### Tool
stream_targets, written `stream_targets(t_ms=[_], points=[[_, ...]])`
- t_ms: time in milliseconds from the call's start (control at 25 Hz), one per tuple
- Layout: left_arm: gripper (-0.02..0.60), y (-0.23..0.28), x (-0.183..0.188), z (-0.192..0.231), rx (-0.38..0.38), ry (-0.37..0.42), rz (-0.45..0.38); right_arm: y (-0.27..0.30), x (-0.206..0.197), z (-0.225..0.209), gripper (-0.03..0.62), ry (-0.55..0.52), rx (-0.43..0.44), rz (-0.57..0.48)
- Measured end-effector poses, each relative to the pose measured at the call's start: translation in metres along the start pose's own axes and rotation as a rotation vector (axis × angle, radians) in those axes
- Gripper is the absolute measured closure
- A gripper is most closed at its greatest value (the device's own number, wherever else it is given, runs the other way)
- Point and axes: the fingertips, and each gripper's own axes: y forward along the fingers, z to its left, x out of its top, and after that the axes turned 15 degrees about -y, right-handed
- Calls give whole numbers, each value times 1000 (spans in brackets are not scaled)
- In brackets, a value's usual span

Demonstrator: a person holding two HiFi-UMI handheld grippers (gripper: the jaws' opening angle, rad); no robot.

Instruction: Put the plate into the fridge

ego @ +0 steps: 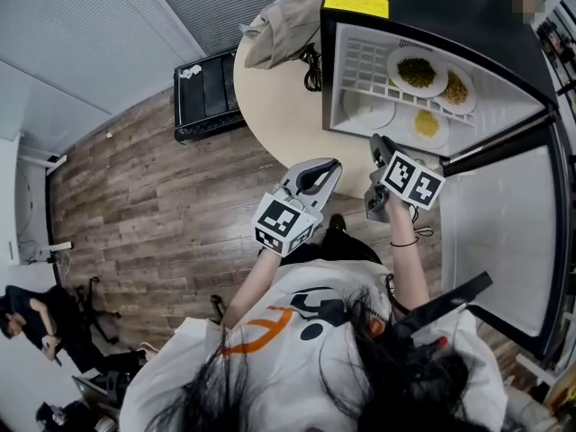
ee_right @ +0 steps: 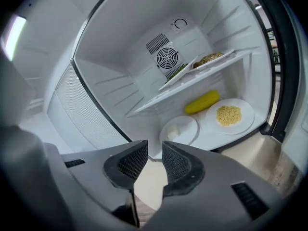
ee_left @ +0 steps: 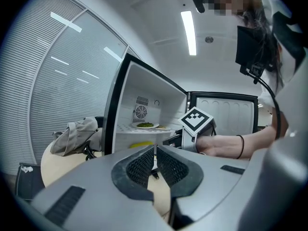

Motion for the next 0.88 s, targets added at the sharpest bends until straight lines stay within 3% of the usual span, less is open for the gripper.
stream_targets(t_ms=[880], points=[[569,-74,-49,-51,-134,-21,48,-104,-94,78,556,54,29,4]])
